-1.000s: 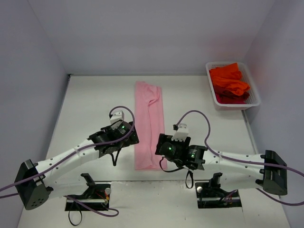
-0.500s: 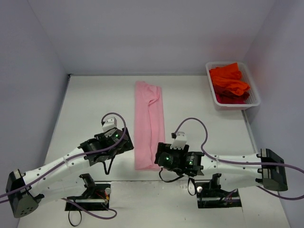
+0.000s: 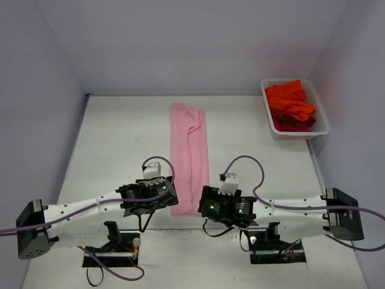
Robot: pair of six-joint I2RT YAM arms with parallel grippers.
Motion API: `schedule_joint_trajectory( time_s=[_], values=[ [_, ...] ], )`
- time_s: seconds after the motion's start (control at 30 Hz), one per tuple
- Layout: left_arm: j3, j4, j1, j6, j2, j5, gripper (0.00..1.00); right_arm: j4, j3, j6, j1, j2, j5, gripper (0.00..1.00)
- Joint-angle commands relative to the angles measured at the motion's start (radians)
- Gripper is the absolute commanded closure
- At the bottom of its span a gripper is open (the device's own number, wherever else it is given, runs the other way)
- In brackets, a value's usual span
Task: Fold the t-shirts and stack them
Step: Fold the tshirt
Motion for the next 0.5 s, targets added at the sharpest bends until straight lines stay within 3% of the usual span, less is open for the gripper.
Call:
schedule_joint_trajectory(
  time_s=[0.0, 0.47],
  values=[
    [0.030, 0.026, -0.034, -0.066, 0.017, -0.045, 0.19, -0.015, 0.003, 0.065, 0.018, 0.033, 0.044, 0.04],
    [-0.002, 0.101, -0.066, -0.117, 0.068, -0.044, 0.19, -0.008, -0.003, 0.115, 0.041, 0.097, 0.061, 0.07]
  ],
)
